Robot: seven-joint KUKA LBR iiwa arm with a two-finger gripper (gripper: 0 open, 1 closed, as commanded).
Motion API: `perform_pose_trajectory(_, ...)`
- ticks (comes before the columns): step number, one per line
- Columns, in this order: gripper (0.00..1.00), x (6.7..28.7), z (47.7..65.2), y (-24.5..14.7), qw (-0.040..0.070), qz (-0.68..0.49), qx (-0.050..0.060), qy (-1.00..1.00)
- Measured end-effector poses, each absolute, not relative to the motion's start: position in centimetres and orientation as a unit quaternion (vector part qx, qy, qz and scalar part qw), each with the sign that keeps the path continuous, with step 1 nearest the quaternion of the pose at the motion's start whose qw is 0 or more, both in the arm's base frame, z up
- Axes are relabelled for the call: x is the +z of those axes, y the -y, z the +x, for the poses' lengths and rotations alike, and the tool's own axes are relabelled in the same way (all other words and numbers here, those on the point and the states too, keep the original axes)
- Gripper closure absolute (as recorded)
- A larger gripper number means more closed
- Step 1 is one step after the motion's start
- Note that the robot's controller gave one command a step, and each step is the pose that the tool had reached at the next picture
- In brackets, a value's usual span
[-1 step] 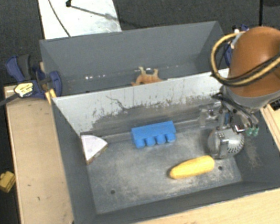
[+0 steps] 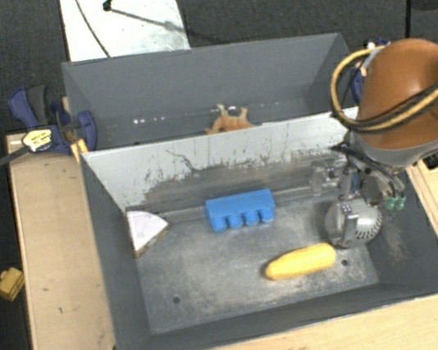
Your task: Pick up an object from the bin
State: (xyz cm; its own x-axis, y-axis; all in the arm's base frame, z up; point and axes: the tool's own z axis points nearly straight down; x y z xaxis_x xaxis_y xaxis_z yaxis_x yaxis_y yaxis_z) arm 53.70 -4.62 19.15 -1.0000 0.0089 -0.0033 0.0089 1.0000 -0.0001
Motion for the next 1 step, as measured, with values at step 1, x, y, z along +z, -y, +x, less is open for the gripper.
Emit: perform_pose_trajectory(1, 0.0, 15.21, 52.48, 5.4, 0.006, 0.013, 0.0, -1.0)
